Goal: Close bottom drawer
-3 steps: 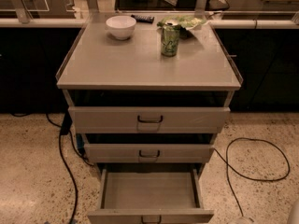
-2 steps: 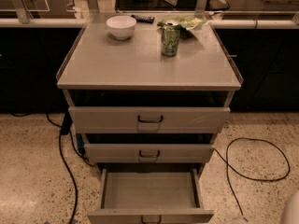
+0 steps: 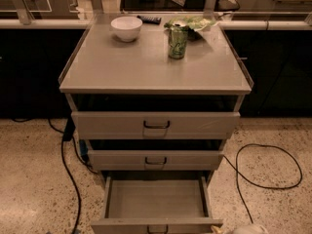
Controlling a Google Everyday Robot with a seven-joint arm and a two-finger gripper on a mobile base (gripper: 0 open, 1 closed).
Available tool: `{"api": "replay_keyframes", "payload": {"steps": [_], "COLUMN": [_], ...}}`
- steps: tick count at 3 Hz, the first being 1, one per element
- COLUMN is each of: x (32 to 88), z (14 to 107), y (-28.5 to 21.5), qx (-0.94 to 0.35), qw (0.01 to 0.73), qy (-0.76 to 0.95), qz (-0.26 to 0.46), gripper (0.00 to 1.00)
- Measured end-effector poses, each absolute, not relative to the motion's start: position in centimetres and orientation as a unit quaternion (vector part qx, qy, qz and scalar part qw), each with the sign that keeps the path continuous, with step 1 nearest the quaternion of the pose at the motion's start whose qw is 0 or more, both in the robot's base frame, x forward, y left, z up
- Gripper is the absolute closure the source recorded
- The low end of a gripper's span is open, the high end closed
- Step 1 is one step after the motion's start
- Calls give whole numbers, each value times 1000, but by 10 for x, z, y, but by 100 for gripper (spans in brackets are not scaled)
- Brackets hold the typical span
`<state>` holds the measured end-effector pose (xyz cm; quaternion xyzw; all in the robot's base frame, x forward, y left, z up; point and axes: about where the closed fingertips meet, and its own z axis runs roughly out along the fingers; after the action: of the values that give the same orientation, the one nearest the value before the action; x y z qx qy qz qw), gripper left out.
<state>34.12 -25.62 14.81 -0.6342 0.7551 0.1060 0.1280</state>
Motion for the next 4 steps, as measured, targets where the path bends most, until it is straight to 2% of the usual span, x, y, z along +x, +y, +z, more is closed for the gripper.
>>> {"api": "replay_keyframes", "payload": {"steps": [1,4], "x": [368,402], "z": [151,106], "y": [-258,-236], "qx": [-601,-547], "qw": [149,131], "qy": [779,816], "qz": [101,131], "gripper": [0,0]}}
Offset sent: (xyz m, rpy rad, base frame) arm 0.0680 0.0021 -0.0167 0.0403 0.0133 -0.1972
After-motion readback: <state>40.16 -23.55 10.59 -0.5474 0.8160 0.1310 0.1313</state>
